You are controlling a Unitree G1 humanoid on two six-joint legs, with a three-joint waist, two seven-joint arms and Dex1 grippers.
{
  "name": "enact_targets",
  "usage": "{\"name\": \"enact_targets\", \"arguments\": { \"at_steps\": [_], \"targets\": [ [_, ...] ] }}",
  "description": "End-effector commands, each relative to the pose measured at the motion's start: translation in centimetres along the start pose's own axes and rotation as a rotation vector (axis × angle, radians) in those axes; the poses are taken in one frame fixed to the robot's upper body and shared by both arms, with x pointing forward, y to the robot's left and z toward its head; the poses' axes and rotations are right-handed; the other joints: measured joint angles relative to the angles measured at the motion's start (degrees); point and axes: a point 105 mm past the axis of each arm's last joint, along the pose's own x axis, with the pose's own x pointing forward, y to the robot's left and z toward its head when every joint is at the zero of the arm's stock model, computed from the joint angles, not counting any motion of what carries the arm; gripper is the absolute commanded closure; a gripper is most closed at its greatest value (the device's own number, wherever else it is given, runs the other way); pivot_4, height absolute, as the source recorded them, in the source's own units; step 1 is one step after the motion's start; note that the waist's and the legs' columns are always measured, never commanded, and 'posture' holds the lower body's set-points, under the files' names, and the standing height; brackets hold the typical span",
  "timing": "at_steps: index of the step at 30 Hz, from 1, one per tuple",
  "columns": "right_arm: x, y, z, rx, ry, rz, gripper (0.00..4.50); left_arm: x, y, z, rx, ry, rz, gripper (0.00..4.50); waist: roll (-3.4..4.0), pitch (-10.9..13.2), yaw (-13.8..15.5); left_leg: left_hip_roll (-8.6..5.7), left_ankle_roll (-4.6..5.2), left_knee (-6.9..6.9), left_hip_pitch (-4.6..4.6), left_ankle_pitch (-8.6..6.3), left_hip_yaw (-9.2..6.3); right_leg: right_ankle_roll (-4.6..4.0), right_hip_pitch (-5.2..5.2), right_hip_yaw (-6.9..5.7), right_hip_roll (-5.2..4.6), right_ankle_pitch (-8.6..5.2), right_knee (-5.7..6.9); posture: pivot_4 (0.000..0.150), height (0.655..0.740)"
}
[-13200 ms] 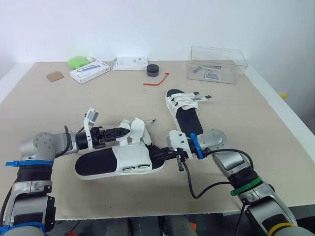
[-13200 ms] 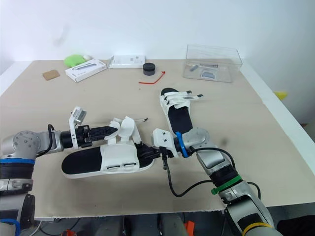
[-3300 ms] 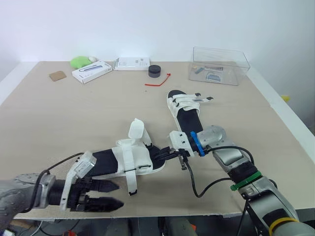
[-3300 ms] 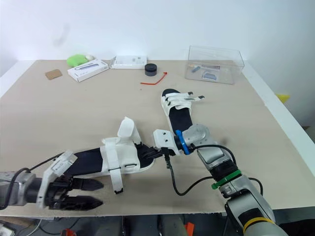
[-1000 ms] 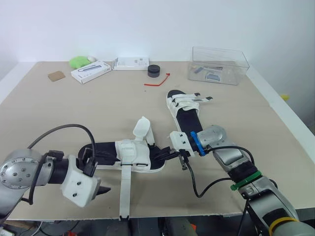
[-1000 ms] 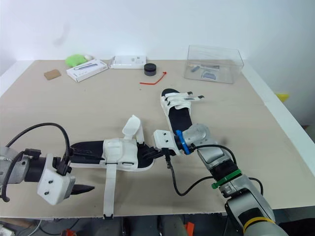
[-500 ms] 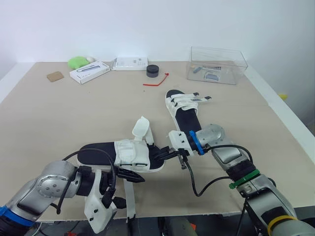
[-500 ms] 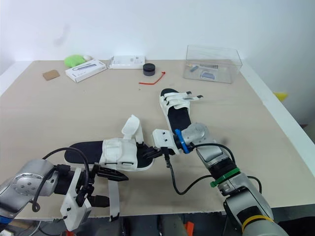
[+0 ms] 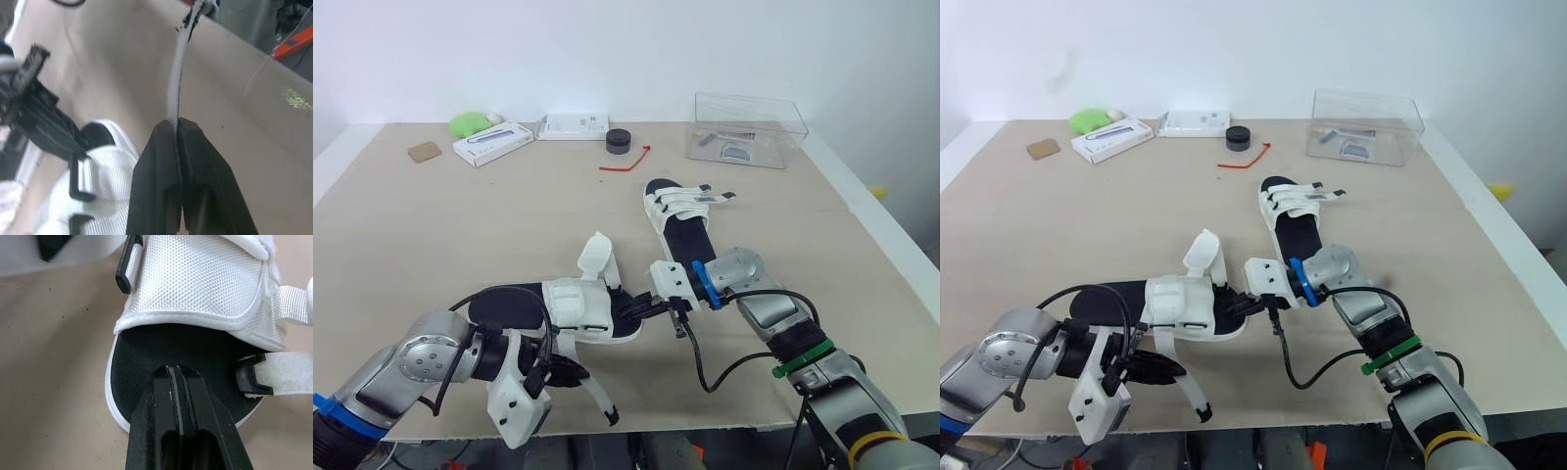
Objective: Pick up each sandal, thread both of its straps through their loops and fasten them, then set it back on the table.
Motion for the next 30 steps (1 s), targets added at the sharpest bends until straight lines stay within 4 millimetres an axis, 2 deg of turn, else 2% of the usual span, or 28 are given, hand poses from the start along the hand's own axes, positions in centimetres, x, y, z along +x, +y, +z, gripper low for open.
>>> {"name": "enact_targets", "arguments": {
  "at_steps": [1, 4, 7, 10, 14, 21, 30],
  "targets": [
    [-0.3, 0.8, -2.5, 0.070, 0.097, 0.008, 4.50, -1.3, 3.6, 0.3, -0.179, -0.055, 0.209, 4.46, -0.01, 0.00, 0.00, 0.00, 0.00, 0.02, 0.00, 0.00, 0.00, 0.02, 0.00, 0.00, 0.00, 0.01, 0.00, 0.150, 0.7400],
    [-0.4, 0.8, -2.5, 0.069, 0.097, 0.007, 4.50, -2.8, 6.4, 0.0, -0.431, -0.128, 0.394, 4.46, -0.01, 0.00, 0.00, 0.01, 0.00, 0.03, 0.00, 0.00, -0.02, 0.04, -0.01, 0.00, 0.06, 0.02, 0.00, 0.150, 0.7400],
    [-0.4, 0.8, -2.6, 0.069, 0.098, 0.006, 4.50, -4.0, 8.2, -0.3, -0.675, -0.215, 0.513, 4.46, -0.02, 0.00, -0.02, 0.01, 0.00, 0.05, -0.01, 0.00, -0.08, 0.08, 0.01, -0.01, 0.15, 0.02, 0.01, 0.150, 0.7400],
    [-0.4, 0.8, -2.6, 0.068, 0.100, 0.007, 4.50, -4.6, 8.6, -1.1, -0.921, -0.298, 0.571, 4.46, -0.02, 0.00, -0.06, 0.00, 0.00, 0.05, -0.01, 0.00, -0.09, 0.10, 0.01, 0.01, 0.18, 0.02, 0.01, 0.150, 0.7400],
    [-0.4, 0.7, -2.5, 0.066, 0.101, 0.003, 4.50, -5.2, 7.8, -2.5, -1.180, -0.362, 0.611, 4.46, -0.03, 0.00, -0.06, -0.02, -0.01, 0.06, -0.01, 0.00, -0.14, 0.11, 0.02, 0.01, 0.18, 0.01, 0.01, 0.150, 0.7400],
    [-0.6, 0.8, -2.6, 0.065, 0.106, 0.004, 4.50, -5.1, 7.1, -4.3, -1.339, -0.387, 0.662, 4.46, -0.03, 0.00, -0.03, -0.12, -0.04, 0.08, -0.01, 0.02, -0.28, 0.09, 0.07, -0.02, 0.15, 0.02, 0.02, 0.150, 0.7400],
    [-0.8, 0.9, -2.6, 0.065, 0.112, 0.003, 4.50, -4.3, 6.4, -5.8, -1.360, -0.363, 0.656, 4.46, -0.04, -0.01, 0.00, -0.17, -0.06, 0.08, -0.02, 0.03, -0.36, 0.08, 0.10, -0.02, 0.12, 0.01, 0.01, 0.150, 0.7400]
  ]
}}
